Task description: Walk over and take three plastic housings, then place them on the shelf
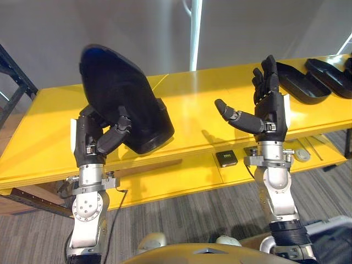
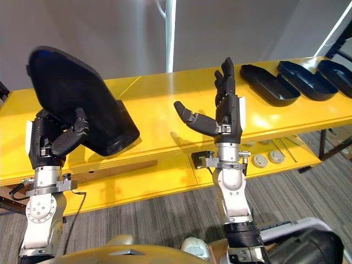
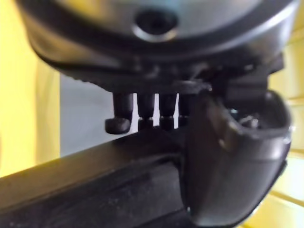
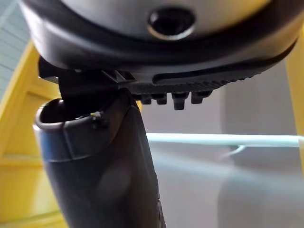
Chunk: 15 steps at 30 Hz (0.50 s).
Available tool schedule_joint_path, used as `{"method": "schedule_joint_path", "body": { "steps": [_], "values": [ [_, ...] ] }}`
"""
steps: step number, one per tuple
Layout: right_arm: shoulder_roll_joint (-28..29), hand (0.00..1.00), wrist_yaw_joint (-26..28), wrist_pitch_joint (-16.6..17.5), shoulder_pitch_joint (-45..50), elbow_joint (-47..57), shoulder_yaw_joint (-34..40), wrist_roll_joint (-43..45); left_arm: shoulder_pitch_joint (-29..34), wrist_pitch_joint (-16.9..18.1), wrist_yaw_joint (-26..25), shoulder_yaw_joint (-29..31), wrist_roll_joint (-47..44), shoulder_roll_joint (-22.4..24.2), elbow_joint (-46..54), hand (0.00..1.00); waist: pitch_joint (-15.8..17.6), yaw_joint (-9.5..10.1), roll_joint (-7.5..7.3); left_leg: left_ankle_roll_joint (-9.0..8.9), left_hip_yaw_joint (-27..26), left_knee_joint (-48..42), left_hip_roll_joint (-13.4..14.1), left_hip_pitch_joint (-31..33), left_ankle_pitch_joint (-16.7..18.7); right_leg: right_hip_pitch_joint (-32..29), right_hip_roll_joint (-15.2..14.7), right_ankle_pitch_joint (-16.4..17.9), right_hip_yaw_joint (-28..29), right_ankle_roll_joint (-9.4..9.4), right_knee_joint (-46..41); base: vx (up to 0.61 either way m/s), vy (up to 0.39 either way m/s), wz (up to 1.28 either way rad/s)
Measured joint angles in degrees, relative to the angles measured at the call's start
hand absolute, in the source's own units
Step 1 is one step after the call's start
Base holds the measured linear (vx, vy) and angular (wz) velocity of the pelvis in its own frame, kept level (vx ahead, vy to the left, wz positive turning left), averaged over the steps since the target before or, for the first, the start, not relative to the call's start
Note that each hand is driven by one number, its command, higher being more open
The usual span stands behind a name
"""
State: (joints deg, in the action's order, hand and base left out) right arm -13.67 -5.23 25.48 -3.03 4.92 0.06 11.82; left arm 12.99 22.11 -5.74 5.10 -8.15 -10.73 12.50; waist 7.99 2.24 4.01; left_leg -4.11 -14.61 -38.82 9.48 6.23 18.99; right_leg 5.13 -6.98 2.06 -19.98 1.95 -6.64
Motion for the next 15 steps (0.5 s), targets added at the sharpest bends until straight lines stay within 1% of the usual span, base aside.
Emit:
{"method": "schedule_joint_path", "body": {
  "steps": [1, 2, 3, 4, 5, 6, 7, 8, 9, 10, 11, 13, 15],
  "values": [
    [0.0, 1.00, 0.1, 0.3, -0.1, 0.0, 0.8, 0.2, 0.0, 0.0, 0.1, -0.5, 0.2, 0.0, -0.2, 0.00, -0.1, -0.44, 0.07, -0.07, -0.9, 2.3, 0.6, 0.9, -0.1, 0.6, -0.2, 0.1, -0.5, -0.11, 0.3, 0.29, -0.154, 0.19],
    [-0.1, 1.00, -0.1, 1.0, 0.0, 0.0, 2.7, 0.3, -0.1, 0.0, 0.3, -1.6, 1.4, 0.1, -0.2, 0.00, 0.0, -0.76, 0.48, -1.26, -1.4, 9.3, 1.2, 1.8, -1.7, 1.7, -0.5, 0.0, -1.3, 0.05, 1.1, 0.29, -0.054, 0.04],
    [-0.1, 1.00, -0.6, 1.1, 0.6, 0.0, 4.8, 0.3, -0.4, 0.0, 0.9, -3.0, 2.3, 0.1, -0.2, 0.00, -0.3, -0.92, 1.41, -1.36, -1.4, 18.5, 1.0, 1.1, -7.2, 2.6, -0.6, 0.1, -1.6, 0.26, 1.3, 0.35, 0.024, -0.04],
    [-0.1, 1.00, -0.9, 1.1, 1.3, 0.1, 6.3, 0.3, -0.7, -0.1, 1.5, -3.9, 2.5, 0.0, -0.2, 0.00, -0.9, -1.08, 2.24, -1.21, -1.4, 23.4, 0.9, 0.5, -14.1, 3.0, -0.6, 0.4, -1.6, 0.92, 1.2, 0.37, 0.122, -0.15],
    [0.0, 1.00, -1.5, 1.3, 2.3, 0.2, 7.6, 0.3, -1.6, -0.2, 2.2, -4.5, 3.3, -0.1, -0.2, 0.00, -1.3, -1.09, 2.78, 0.18, -1.5, 26.5, 0.7, -0.7, -19.4, 3.5, -1.0, 1.3, -1.2, 2.28, 0.8, 0.31, 0.125, -0.10],
    [0.5, 1.00, -2.3, 1.3, 3.3, 0.3, 8.9, 0.4, -2.4, -0.4, 2.8, -4.5, 3.8, -0.6, 0.0, 0.00, -1.5, -1.69, 1.86, 0.36, -1.9, 29.2, -1.1, -2.7, -20.3, 3.8, -2.4, 1.7, -1.0, 2.87, 0.5, 0.27, 0.144, -0.01],
    [0.5, 1.00, -2.8, 1.3, 4.1, 0.7, 9.7, 0.4, -3.4, -1.0, 4.0, -4.3, 3.6, -1.5, 0.9, 0.00, -1.2, -2.79, 1.04, 1.24, -2.2, 33.8, -3.0, -4.9, -21.9, 3.7, -3.9, 1.6, -1.0, 3.09, 0.0, 0.16, 0.106, 0.08],
    [0.5, 1.00, -2.9, 1.3, 4.7, 1.2, 10.4, 0.5, -4.2, -1.2, 5.2, -4.2, 3.4, -1.9, 1.2, 0.00, -1.2, -2.88, 0.74, 1.50, -2.6, 35.7, -3.6, -5.6, -22.6, 3.5, -4.2, 1.6, -1.0, 3.19, -0.1, 0.16, 0.140, 0.05],
    [0.7, 1.00, -3.0, 1.1, 5.0, 2.3, 10.9, 0.5, -4.9, -1.3, 6.7, -4.0, 3.0, -2.9, 1.9, 0.00, -1.3, -3.26, 0.08, 2.03, -3.1, 37.9, -4.6, -6.2, -23.3, 2.8, -5.0, 1.7, -0.7, 3.35, -0.2, 0.14, 0.102, -0.05],
    [0.7, 1.00, -2.8, 0.9, 5.1, 3.8, 10.9, 0.4, -5.4, -2.1, 8.5, -4.1, 1.6, -3.7, 2.5, 0.00, -1.3, -3.77, -0.14, 2.17, -3.6, 38.9, -5.2, -6.9, -23.3, 2.8, -5.2, 1.5, -0.4, 3.77, -0.2, 0.14, 0.085, -0.07],
    [0.7, 1.00, -2.7, 0.6, 5.2, 4.8, 10.8, 0.4, -5.7, -2.7, 9.5, -4.1, 1.1, -4.0, 2.7, 0.00, -1.3, -3.84, -0.15, 2.20, -3.8, 39.3, -5.3, -7.2, -23.3, 2.9, -5.3, 1.3, -0.2, 4.02, -0.2, 0.13, 0.066, -0.09],
    [0.7, 1.00, -1.2, -0.3, 5.8, 8.0, 10.6, 0.2, -7.6, -5.0, 12.4, -4.4, -1.1, -5.2, 3.4, 0.00, -1.3, -4.02, -0.62, 2.22, -4.6, 40.6, -5.3, -8.7, -23.3, 2.9, -5.2, 1.1, 0.2, 4.29, -0.2, 0.10, 0.039, -0.13],
    [0.7, 1.00, 0.3, -1.3, 6.9, 9.5, 10.6, 0.2, -9.6, -6.8, 13.2, -4.9, -2.1, -6.1, 3.6, 0.00, -1.4, -4.23, -0.80, 2.19, -5.0, 41.3, -5.1, -9.2, -23.3, 2.9, -4.9, 1.1, 1.1, 4.30, -0.2, 0.04, 0.000, -0.17]
  ]
}}
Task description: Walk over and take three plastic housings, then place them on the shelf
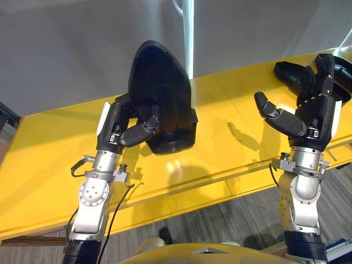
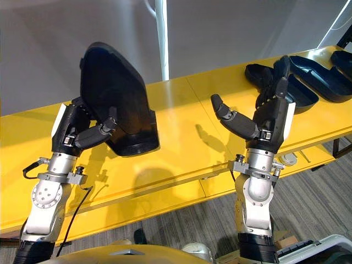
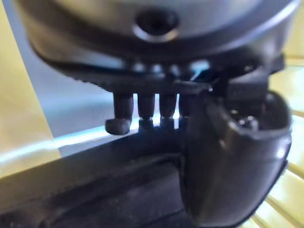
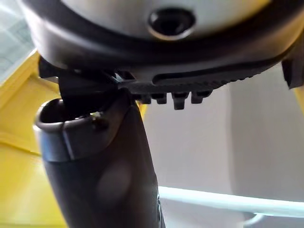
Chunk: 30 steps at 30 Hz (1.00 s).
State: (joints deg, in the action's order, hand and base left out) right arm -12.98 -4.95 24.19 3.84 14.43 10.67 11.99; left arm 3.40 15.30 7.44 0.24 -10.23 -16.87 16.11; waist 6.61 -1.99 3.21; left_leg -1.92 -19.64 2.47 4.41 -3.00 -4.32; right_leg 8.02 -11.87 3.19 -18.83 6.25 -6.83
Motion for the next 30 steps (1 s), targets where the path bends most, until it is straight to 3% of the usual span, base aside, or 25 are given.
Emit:
{"method": "schedule_joint_path", "body": {
  "steps": [6, 11, 15, 18, 21, 30],
  "values": [
    [-0.1, 1.00, 2.7, -4.8, 4.3, 0.1, 1.6, 0.1, -12.2, -9.4, 0.3, 0.0, -10.3, -5.2, -6.1, 0.00, 0.0, -2.84, -0.18, -0.52, -3.8, 2.1, 0.1, -1.0, -0.6, -1.2, 0.5, -0.1, 3.4, 0.22, 1.5, 0.00, -0.002, -0.34],
    [-1.0, 1.00, 5.2, -5.9, 6.6, -0.1, 2.4, 2.7, -24.5, -16.2, -3.0, 0.0, -17.5, -9.6, -27.1, 0.00, 0.0, -6.75, -0.18, -0.51, -6.6, 2.3, 0.1, -0.3, -1.3, -4.0, 0.5, 0.1, 5.5, 0.59, 1.6, -0.06, 0.013, -0.32],
    [-3.4, 1.00, 7.3, -6.0, 6.8, -0.8, 2.3, 2.7, -30.1, -19.1, -4.5, -0.1, -22.6, -10.8, -36.4, 0.00, 0.2, -7.99, 0.07, -0.43, -7.8, 2.4, 0.3, 0.9, -2.2, -6.5, 1.0, 0.1, 7.2, 0.65, 0.6, -0.08, 0.017, -0.18],
    [-5.3, 1.00, 8.7, -6.0, 6.7, -0.9, 2.2, 2.9, -32.5, -19.8, -5.0, -1.4, -23.6, -11.9, -39.0, 0.00, 0.4, -8.28, 0.53, -0.29, -8.1, 2.4, 0.3, 1.0, -2.6, -7.3, 1.0, 0.1, 7.9, 0.59, -0.2, -0.04, 0.015, -0.07],
    [-5.4, 1.00, 10.6, -6.0, 6.7, -1.0, 1.9, 3.1, -34.2, -22.8, -5.5, -1.6, -25.6, -13.4, -40.8, 0.00, 0.5, -9.25, 0.91, -0.03, -8.1, 2.4, 0.3, 1.8, -3.0, -8.3, 1.0, 0.0, 8.2, 0.61, -0.7, -0.04, 0.027, 0.00],
    [-5.4, 1.00, 11.8, -7.1, 6.4, -1.2, 1.8, 4.3, -37.4, -29.3, -6.7, -1.5, -30.2, -14.1, -48.6, 0.00, 2.0, -9.41, 1.11, 0.19, -9.1, 2.4, 0.3, 2.9, -3.4, -11.0, 0.9, -0.1, 9.9, 0.68, -2.0, -0.01, 0.023, -0.06]
  ]
}}
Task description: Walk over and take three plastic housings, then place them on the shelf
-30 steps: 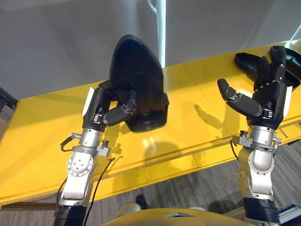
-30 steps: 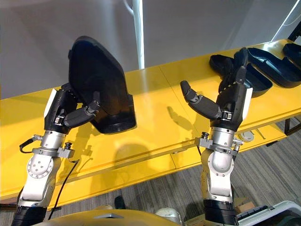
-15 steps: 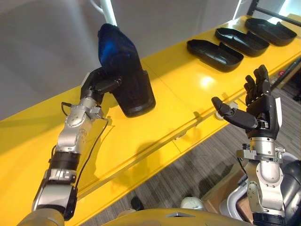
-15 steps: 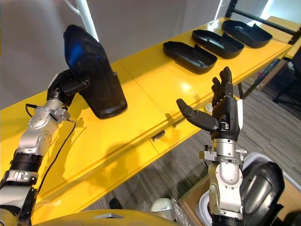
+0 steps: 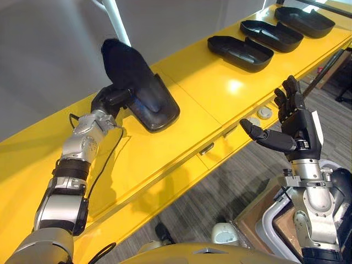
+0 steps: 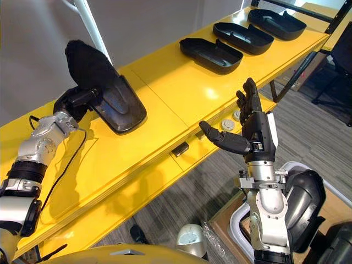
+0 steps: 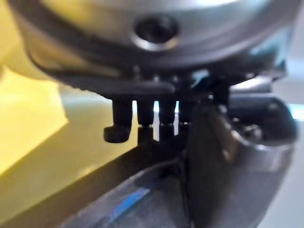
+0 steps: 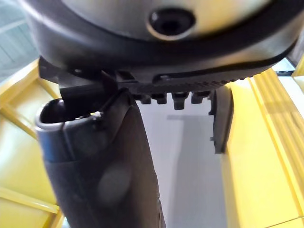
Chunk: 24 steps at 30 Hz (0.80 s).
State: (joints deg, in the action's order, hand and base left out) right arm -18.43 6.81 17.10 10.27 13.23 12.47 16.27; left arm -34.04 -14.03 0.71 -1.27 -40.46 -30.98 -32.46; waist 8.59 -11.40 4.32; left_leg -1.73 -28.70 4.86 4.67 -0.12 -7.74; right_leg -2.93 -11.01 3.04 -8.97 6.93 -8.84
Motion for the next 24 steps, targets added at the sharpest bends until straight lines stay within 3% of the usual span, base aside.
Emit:
{"method": "schedule_joint_path", "body": {
  "steps": [3, 10, 11, 15, 24],
  "values": [
    [0.0, 1.00, 0.0, -0.2, 0.0, 0.0, 0.0, 0.0, 0.0, -3.5, 0.0, -0.3, -0.5, 0.0, -1.9, 0.00, 1.0, -0.01, -0.18, 0.07, 0.0, 0.0, 0.0, -0.1, -0.1, 0.1, 0.0, -0.1, 0.0, -0.04, 0.0, 0.00, 0.000, 0.00],
    [0.0, 1.00, -0.2, -1.8, -0.3, 0.7, -3.1, 0.0, -1.8, -5.0, -2.0, -0.4, 0.1, 0.0, -2.3, 0.00, 1.6, 0.01, -0.35, 0.17, 0.2, 0.0, 0.0, -0.3, -0.2, 0.4, 0.0, -0.2, -0.1, -0.08, 0.1, 0.00, 0.003, 0.00],
    [0.0, 1.00, -0.5, -2.0, -0.3, 0.7, -3.3, 0.0, -2.2, -5.0, -2.0, -0.5, 0.2, 0.0, -3.0, 1.00, 1.7, -0.02, -0.39, 0.17, 0.2, 0.0, 0.0, -0.3, -0.2, 0.1, 0.0, -0.2, -0.1, -0.08, 0.3, -0.04, 0.028, -0.02],
    [0.0, 1.00, -1.5, -2.5, -0.7, 1.0, -3.5, 0.0, -4.8, -4.8, -3.1, -0.1, 0.4, 0.0, -3.6, 1.00, 4.3, -0.02, -0.31, 0.20, 0.2, 0.0, 0.3, 0.0, -0.2, 0.0, 0.1, -0.5, 0.1, -0.46, 1.1, -0.03, 0.024, -0.02],
    [0.0, 1.00, -2.2, -3.0, -2.3, 3.2, -4.5, 1.0, -9.1, -3.6, -5.2, -0.4, 5.7, -1.7, -5.9, 1.00, 6.6, -0.78, -0.11, 0.65, -0.9, 0.0, 0.3, 1.7, -0.7, -1.7, 0.2, -2.4, 1.4, -0.30, 2.0, 0.00, 0.019, -0.06]
  ]
}}
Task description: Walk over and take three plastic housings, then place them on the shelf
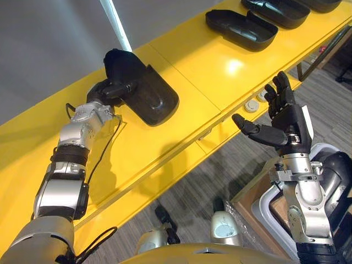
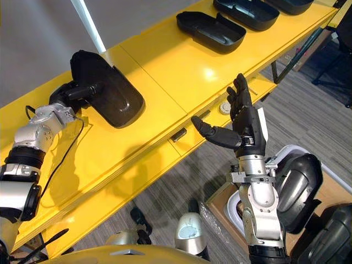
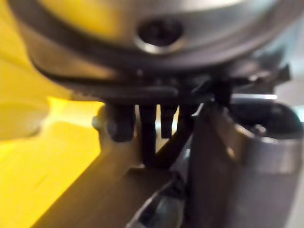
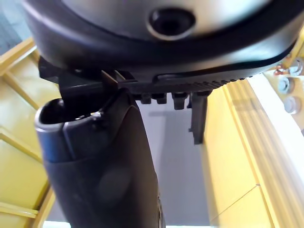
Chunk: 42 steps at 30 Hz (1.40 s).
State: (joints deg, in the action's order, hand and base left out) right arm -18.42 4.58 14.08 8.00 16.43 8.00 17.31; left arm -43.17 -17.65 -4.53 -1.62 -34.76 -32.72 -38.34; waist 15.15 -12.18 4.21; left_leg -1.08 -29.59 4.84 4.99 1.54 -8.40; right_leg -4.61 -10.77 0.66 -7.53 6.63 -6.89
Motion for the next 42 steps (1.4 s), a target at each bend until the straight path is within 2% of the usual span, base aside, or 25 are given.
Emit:
{"method": "schedule_joint_path", "body": {
  "steps": [8, 15, 21, 25, 33, 36, 39, 42],
  "values": [
    [0.1, 1.00, 0.0, 0.0, 0.0, 0.2, -2.9, 1.7, -4.1, 0.0, -1.7, -0.9, 8.2, -1.7, -1.9, 1.00, 1.0, -0.72, -0.31, 0.13, -0.3, 0.0, -0.1, 0.2, -0.1, -0.4, 0.0, -0.3, 0.4, 0.11, 0.0, 0.02, 0.005, -0.02],
    [0.6, 1.00, -0.2, 0.0, 0.2, 0.2, -5.5, 1.7, -4.3, 0.2, -3.6, -1.2, 8.2, -2.3, -1.0, 1.00, 1.1, -0.69, -0.25, 0.21, 0.2, 0.0, -0.5, 0.2, -0.2, 0.2, 0.1, -0.7, -0.2, 0.64, 0.2, 0.06, 0.007, 0.03],
    [1.4, 1.00, -0.4, 0.0, 1.7, 0.2, -7.4, 1.1, -4.3, 0.2, -5.5, -2.0, 7.9, -4.3, 5.4, 1.00, 1.7, -0.53, 0.15, 0.30, 1.2, 0.0, -0.5, -0.1, -0.2, 1.3, 0.1, -0.6, -1.3, 0.64, 0.8, 0.02, 0.011, 0.09],
    [1.9, 1.00, -1.0, 0.0, 2.8, 0.2, -9.0, 1.1, -4.3, 0.2, -4.8, -2.0, 8.0, -6.6, 10.0, 1.00, 1.7, -0.14, 0.21, 0.35, 1.8, 0.0, -0.6, -0.2, -0.3, 2.0, 0.1, -0.6, -1.9, 0.64, 1.1, 0.01, 0.012, 0.08],
    [2.7, 1.00, -3.3, 0.0, 2.6, 0.2, -12.2, 1.0, -1.6, 0.2, -1.7, -3.1, 7.3, -6.6, 14.2, 1.00, 1.1, 1.45, 0.85, 0.36, 3.9, 0.0, -0.6, -1.1, -0.5, 4.9, 0.0, -0.6, -4.4, 0.63, 2.3, 0.01, 0.015, 0.13],
    [2.7, 1.00, -4.0, 0.0, 2.2, 0.2, -13.5, 0.9, 0.1, -0.1, 1.3, -4.3, 7.3, -6.6, 16.2, 1.00, 0.9, 2.11, 0.88, 0.40, 4.5, 0.0, -0.6, -1.1, -0.8, 5.3, 0.0, -0.6, -4.9, 0.63, 2.4, 0.01, 0.017, 0.12],
    [2.6, 1.00, -4.8, 0.0, 2.2, 0.1, -14.9, -0.3, 2.0, -0.2, 2.3, -6.4, 7.3, -5.4, 16.6, 1.00, -1.1, 2.75, 0.81, 0.43, 5.1, 0.0, -0.7, -0.9, -0.9, 5.7, 0.0, -0.6, -5.6, 0.64, 2.8, 0.01, 0.016, 0.10],
    [2.6, 1.00, -5.2, 0.0, 2.0, 0.2, -15.8, -1.2, 3.5, 0.1, 1.1, -6.6, 7.4, -5.2, 16.6, 1.00, -3.0, 2.85, 0.73, 0.42, 5.9, 0.0, -0.7, -0.9, -1.0, 6.4, 0.0, -0.7, -6.5, 0.66, 3.1, 0.02, 0.014, 0.13]
  ]
}}
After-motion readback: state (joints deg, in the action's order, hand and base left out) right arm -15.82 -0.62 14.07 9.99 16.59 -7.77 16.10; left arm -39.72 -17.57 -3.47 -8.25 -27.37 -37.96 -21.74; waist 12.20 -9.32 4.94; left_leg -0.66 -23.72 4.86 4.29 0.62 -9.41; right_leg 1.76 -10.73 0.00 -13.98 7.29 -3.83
